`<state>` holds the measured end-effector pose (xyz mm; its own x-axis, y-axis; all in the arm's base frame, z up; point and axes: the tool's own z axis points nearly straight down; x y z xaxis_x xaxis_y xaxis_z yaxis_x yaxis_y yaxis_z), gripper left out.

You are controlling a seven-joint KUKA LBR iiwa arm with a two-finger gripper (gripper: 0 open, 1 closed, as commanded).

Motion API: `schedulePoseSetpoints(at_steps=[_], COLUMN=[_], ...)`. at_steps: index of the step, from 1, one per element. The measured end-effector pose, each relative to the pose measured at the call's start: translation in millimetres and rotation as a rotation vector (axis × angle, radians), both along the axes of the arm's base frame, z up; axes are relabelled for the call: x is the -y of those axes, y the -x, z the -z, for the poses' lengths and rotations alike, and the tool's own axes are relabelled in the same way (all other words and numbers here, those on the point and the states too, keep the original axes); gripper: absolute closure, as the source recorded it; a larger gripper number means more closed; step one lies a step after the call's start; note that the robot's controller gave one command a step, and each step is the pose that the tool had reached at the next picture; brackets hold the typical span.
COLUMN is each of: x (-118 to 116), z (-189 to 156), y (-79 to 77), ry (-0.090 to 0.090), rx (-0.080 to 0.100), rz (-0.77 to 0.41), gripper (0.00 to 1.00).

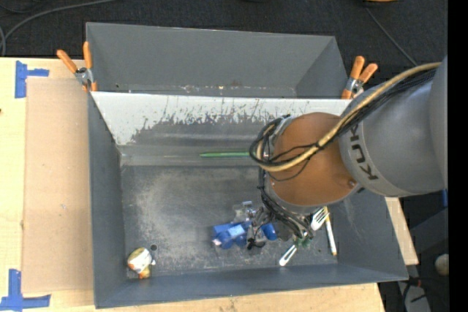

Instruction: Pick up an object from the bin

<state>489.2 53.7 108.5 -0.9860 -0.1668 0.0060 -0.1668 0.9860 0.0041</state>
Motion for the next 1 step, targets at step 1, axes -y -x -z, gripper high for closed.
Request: schedulePoseSetpoints(at_steps=[1], x=[-0.6], z=[-21.8], y=[-0.8], ry=[0.000], rx=[0.003], rz=[0.002], gripper=[1.00])
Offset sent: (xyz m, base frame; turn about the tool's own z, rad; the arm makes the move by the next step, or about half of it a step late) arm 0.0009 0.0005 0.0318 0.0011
